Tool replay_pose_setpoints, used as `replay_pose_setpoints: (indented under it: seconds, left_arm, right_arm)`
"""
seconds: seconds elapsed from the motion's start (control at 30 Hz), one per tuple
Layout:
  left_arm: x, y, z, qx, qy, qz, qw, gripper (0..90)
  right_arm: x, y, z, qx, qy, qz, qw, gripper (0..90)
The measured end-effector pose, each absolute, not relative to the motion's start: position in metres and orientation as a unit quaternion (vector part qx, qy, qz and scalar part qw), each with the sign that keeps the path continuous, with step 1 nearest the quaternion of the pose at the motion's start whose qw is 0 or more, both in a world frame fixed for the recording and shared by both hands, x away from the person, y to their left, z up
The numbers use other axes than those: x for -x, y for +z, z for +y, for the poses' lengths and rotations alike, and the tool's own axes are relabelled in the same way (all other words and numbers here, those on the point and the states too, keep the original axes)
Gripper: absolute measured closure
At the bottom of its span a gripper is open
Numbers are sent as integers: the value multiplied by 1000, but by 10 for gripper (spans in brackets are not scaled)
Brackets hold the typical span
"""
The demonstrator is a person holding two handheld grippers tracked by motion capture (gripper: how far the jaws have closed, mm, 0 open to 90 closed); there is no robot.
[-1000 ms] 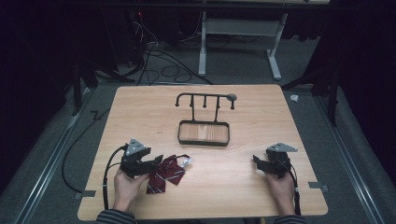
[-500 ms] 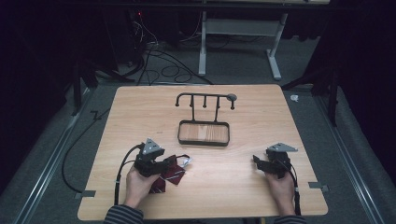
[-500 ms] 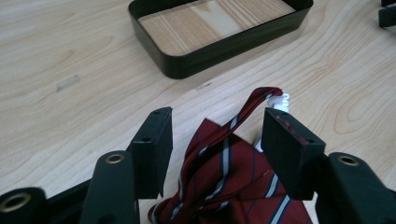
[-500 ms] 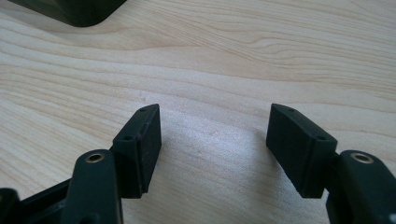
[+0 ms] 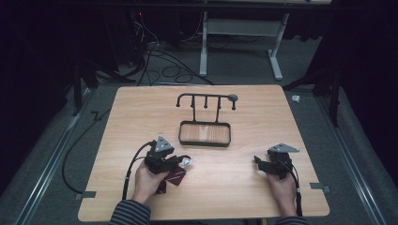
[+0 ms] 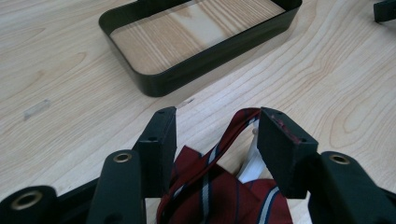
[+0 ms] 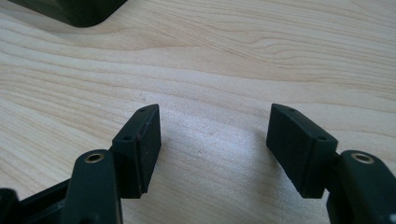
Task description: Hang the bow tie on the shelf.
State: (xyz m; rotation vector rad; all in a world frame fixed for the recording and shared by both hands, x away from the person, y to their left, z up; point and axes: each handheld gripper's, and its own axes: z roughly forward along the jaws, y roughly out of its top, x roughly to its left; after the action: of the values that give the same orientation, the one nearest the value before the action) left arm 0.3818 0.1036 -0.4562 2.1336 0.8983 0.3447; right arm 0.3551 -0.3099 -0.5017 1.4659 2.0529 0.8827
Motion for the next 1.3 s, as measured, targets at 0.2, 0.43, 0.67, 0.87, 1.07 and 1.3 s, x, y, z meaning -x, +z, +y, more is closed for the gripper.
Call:
replay_pose_setpoints:
  seconds: [0.2,0.43,0.67,0.87,1.07,1.3]
  left_arm:
    - [-386,-459,94,-850,142,341,375,556]
    - [-395,-467,91,-853,123,351,365,675]
    - [-401,-472,95,-855,110,359,358,867]
    - [-401,-470,97,-852,110,361,363,895]
    - [-399,-462,105,-843,113,365,378,899]
    - [-394,-447,118,-824,112,375,410,900]
  right_arm:
    - [-355,-502,-310,-534,321,747,232,366]
    - [-355,-502,-310,-534,321,747,233,365]
    - [-355,-502,-310,-534,321,747,232,365]
    - [-355,-502,-310,-534,322,746,233,365]
    - [-355,-502,-310,-534,322,746,232,365]
    - [-355,-502,-310,-534,322,746,233,363]
